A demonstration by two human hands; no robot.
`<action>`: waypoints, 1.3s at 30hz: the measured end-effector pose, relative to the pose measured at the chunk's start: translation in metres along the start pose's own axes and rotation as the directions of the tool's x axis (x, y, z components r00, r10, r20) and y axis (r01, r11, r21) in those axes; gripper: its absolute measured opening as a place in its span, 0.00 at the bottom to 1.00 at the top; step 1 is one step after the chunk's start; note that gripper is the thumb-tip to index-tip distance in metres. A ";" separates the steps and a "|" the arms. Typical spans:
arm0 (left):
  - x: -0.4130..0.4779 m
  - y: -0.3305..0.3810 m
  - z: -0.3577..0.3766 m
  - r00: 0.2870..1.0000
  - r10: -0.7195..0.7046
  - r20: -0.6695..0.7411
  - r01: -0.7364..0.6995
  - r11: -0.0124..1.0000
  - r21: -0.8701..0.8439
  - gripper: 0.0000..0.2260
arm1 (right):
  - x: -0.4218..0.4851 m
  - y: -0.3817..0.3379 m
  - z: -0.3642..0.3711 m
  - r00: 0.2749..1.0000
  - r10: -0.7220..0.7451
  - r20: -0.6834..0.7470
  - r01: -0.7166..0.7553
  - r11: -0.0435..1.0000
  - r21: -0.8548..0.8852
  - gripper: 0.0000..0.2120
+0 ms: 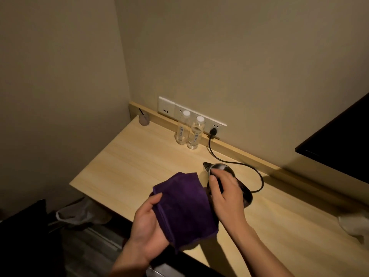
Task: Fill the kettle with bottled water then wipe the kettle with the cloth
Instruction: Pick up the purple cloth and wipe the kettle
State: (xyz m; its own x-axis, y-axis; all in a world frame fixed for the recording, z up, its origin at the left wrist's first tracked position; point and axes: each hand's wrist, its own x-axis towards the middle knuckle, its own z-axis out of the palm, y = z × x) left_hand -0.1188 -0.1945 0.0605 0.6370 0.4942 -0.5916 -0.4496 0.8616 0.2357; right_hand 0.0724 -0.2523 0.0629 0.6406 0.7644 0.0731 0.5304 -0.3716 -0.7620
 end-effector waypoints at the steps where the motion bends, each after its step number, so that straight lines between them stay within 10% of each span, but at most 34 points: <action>1: -0.003 0.013 0.003 1.000 -0.011 0.021 0.011 1.000 0.016 0.20 | -0.006 -0.009 0.004 0.991 0.105 0.084 -0.117 0.982 0.146 0.14; 4: 0.000 0.046 0.002 0.999 -0.041 0.028 0.038 0.994 0.101 0.21 | -0.010 -0.036 0.015 0.782 0.399 0.479 -0.612 0.635 0.472 0.22; 7: 0.008 0.077 -0.001 0.996 -0.087 0.010 0.084 0.981 0.173 0.21 | -0.006 -0.055 0.030 0.683 0.371 0.629 -0.730 0.350 0.587 0.17; 18: 0.085 0.208 -0.023 0.996 0.031 -0.084 0.026 0.791 0.612 0.19 | 0.066 -0.079 0.140 0.830 0.375 0.413 -0.552 0.659 0.511 0.10; 27: 0.197 0.304 -0.042 0.996 0.070 -0.054 0.007 0.544 0.839 0.17 | 0.138 -0.077 0.241 0.804 0.455 0.382 -0.594 0.616 0.517 0.10; 39: 0.311 0.333 -0.071 0.955 0.267 0.130 -0.131 -0.014 0.991 0.21 | 0.204 -0.049 0.330 0.789 0.587 0.183 -0.615 0.743 0.265 0.06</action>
State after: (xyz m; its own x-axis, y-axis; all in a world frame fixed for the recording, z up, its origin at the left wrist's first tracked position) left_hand -0.1150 0.2381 -0.0993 0.5696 0.7170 -0.4018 0.5439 0.0377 0.8383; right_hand -0.0065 0.0956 -0.0968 0.7153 0.4807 -0.5072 -0.1464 -0.6066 -0.7814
